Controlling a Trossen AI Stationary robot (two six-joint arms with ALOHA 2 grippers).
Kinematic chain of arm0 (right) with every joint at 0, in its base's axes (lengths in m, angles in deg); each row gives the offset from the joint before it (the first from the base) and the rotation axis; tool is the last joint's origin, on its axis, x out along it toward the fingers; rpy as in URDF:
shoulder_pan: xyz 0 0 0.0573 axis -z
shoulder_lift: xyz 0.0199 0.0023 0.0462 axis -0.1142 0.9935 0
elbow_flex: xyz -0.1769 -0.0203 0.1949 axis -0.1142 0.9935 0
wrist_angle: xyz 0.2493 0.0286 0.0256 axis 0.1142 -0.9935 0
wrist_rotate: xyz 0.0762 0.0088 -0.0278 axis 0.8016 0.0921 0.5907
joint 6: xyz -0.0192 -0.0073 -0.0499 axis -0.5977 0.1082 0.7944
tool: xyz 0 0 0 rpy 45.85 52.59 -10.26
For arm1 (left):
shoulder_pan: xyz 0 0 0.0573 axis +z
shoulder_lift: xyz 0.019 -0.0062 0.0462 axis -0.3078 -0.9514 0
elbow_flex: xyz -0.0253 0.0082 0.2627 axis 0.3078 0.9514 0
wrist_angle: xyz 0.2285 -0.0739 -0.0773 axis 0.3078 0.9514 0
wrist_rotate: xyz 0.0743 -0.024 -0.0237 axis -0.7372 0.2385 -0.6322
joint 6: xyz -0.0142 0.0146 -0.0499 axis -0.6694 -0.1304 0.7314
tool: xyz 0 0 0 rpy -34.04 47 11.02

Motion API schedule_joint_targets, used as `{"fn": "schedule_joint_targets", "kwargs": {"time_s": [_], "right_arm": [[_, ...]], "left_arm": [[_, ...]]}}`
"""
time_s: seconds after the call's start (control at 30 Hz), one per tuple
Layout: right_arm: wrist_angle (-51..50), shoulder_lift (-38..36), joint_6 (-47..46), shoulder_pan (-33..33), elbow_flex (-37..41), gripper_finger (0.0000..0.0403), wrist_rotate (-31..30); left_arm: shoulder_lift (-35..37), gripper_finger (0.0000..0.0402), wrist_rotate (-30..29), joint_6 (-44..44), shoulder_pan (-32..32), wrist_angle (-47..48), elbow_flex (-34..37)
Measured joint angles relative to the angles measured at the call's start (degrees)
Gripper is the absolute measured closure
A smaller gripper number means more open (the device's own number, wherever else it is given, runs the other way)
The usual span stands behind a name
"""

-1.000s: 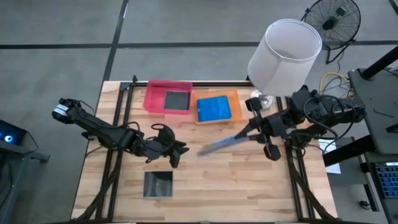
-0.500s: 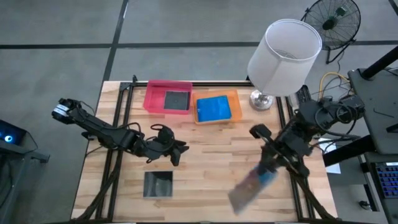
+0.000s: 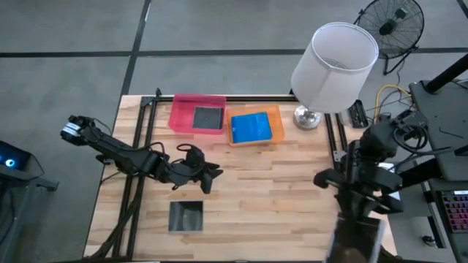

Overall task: Pick & place jewel cases by type
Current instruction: Put the right black CD case into the pink bin

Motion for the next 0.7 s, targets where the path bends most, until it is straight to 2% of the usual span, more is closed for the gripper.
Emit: {"fn": "schedule_joint_targets", "kwargs": {"time_s": [0.07,0.2,0.33,0.7], "right_arm": [[0.0,0.0,-0.1,-0.7,0.0,0.0378,0.5],[0.2,0.4,-0.2,-1.6,0.0,0.0378,6.3],[3.6,0.7,1.0,-2.2,0.1,0.0378,6.3],[33.7,1.4,-0.8,-2.1,0.0,0.0378,3.8]], "left_arm": [[0.2,0.028,0.0,0.0,0.0,0.0,0.0],[0.3,0.028,0.0,-0.1,0.0,0.0,-0.3],[0.3,0.028,0.6,-0.3,0.0,-0.1,-0.6],[0.3,0.028,2.0,-3.2,0.3,-1.8,-0.7]]}}
